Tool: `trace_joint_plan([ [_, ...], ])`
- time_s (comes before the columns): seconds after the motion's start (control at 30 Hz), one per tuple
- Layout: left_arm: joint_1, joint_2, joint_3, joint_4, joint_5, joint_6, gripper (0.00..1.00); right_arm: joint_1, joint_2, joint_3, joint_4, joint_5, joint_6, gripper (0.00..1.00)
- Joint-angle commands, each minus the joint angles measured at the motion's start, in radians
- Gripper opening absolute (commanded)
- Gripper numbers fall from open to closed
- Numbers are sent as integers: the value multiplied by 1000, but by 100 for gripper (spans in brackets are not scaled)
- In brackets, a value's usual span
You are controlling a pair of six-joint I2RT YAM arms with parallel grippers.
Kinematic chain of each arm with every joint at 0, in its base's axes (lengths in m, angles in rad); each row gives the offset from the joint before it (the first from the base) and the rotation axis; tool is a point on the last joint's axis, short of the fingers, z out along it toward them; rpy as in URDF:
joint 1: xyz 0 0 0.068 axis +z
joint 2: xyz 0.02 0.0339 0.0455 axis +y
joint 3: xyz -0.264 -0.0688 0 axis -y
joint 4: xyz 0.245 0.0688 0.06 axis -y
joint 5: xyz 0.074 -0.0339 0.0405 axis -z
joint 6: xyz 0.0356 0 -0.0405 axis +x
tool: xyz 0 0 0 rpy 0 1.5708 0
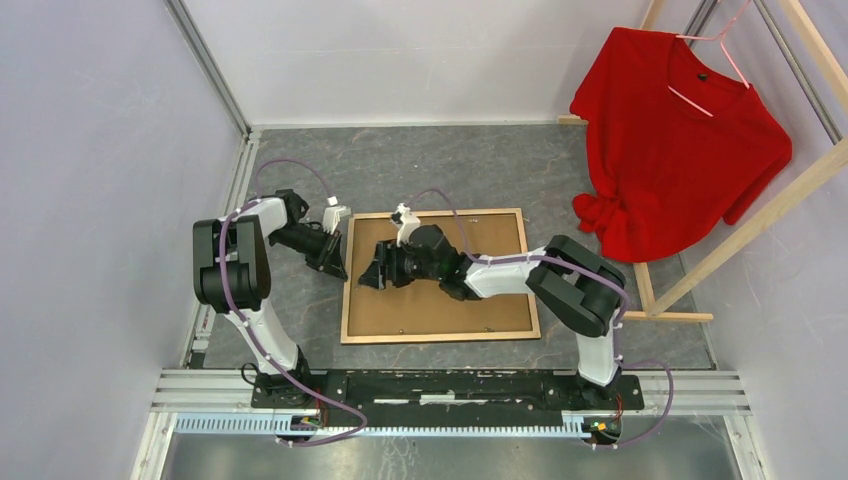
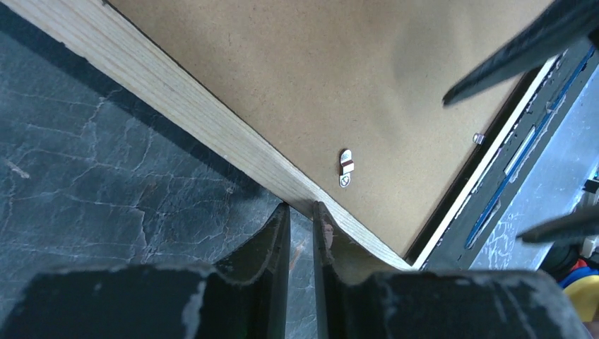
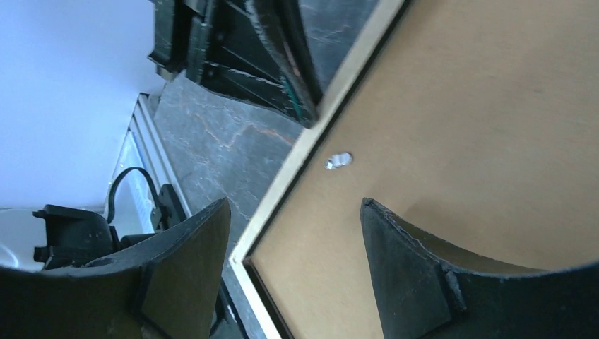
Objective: Put the photo into the frame
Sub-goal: Install the photo frame at the center of the board.
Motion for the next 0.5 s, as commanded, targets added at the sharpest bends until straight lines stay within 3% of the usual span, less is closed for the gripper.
trace_joint_plan([
  [0.0, -6, 20, 10, 69, -33, -28, 19, 35, 61, 90, 38, -13, 19, 74],
  [0.47, -6, -2, 12, 78, -66, -44, 18, 65, 168, 180, -21, 12, -6, 74],
])
